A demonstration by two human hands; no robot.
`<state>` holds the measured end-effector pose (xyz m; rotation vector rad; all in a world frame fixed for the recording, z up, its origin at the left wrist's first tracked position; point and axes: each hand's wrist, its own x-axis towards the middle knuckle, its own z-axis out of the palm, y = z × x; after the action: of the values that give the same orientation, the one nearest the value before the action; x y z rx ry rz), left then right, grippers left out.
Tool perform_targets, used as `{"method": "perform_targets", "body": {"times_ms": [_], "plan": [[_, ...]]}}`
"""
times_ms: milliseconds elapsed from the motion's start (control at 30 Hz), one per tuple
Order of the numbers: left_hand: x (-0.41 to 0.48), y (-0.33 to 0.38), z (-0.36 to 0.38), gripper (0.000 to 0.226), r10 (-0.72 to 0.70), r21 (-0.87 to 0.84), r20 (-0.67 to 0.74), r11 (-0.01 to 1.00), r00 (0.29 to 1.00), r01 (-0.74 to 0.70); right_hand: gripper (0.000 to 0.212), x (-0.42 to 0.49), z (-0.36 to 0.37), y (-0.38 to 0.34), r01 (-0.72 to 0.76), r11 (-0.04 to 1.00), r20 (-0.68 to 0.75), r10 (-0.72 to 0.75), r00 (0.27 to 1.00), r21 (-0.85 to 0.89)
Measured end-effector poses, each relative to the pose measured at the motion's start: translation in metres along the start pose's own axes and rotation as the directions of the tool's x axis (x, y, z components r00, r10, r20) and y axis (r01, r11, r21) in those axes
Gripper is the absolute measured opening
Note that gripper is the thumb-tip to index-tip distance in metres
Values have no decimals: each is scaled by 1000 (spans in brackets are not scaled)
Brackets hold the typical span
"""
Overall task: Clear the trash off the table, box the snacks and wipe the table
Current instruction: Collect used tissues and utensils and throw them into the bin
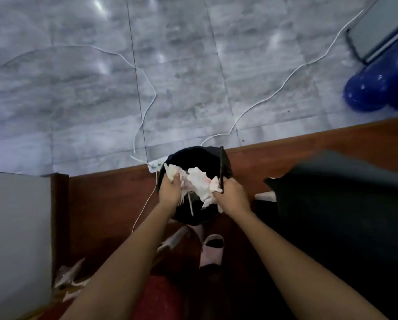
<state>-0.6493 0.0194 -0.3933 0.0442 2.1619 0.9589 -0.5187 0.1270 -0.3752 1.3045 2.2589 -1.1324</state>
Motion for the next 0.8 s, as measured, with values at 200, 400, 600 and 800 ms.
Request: {"method": "perform_targets", "body": {"times_ms": [200,400,600,800], "plan": [[38,-31,28,17,-116,41,63,993,991,113,44,53,41,1,-104,995,150,101,984,9],[36,-19,14,37,-163,136,73,979,984,152,50,54,31,-10,-102,985,340,145,929,-142],[-23,24,-13,35,15,409,105,911,994,-57,56,4,-19,-36,112,915,296,8,955,-387],[-101,88,-37,54,349,703,260,571,900,-424,62,-79,-92,-65,183,838,109,-147,983,-514]]}}
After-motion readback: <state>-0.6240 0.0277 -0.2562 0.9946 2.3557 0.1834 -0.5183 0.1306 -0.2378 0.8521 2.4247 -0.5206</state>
